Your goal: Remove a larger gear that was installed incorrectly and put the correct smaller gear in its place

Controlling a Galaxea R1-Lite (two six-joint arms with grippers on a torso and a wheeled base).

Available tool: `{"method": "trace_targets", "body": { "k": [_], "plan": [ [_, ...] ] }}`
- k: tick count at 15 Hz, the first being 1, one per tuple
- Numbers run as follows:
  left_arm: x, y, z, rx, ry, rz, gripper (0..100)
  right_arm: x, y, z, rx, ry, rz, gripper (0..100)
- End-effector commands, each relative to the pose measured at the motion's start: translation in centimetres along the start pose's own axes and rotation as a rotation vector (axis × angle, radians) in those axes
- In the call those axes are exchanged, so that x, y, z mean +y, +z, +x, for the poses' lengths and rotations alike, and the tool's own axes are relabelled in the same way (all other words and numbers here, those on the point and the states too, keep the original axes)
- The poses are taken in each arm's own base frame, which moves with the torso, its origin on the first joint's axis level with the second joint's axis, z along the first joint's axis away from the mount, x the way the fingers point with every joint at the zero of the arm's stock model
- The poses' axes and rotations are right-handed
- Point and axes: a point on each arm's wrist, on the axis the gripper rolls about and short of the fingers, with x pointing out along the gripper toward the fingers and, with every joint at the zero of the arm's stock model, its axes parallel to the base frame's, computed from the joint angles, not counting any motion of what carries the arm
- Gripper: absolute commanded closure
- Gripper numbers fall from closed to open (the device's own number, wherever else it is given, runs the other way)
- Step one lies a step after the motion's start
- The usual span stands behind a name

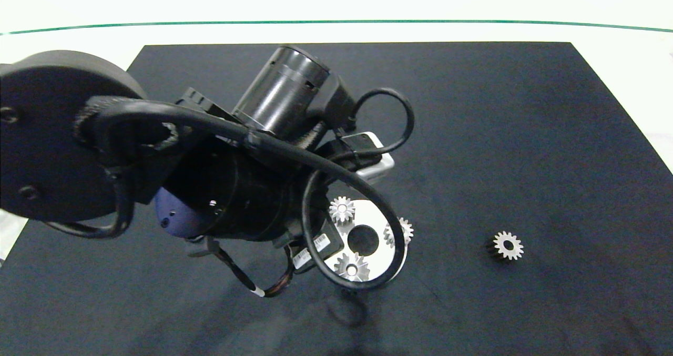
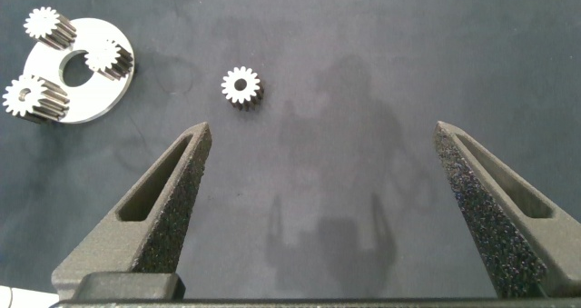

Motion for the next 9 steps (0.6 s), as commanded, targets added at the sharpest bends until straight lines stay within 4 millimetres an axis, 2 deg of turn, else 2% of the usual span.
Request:
{"method": "trace_targets", "body": {
  "k": [1, 3, 4, 7, 9],
  "plan": [
    [0.9, -2.1, -2.1, 0.007, 0.027, -0.03, 0, 0.0, -0.2, 0.1, 0.011, -0.003, 0.0, 0],
    [0.4, -3.2, -2.8, 0.014, 0.007, -0.045, 0, 0.0, -0.6, 0.3, 0.028, -0.013, 0.001, 0],
    [0.1, -3.3, -2.9, 0.018, -0.004, -0.111, 0, 0.0, -0.9, 0.4, 0.036, -0.016, 0.001, 0],
    [-0.7, -3.0, -2.7, -0.028, -0.154, -0.189, 0, 0.0, -1.1, 0.5, 0.046, -0.02, 0.003, 0],
    [-0.7, -2.5, -2.3, -0.09, -0.175, -0.228, 0, 0.0, -1.1, 0.5, 0.048, -0.02, 0.001, 0]
  ]
}}
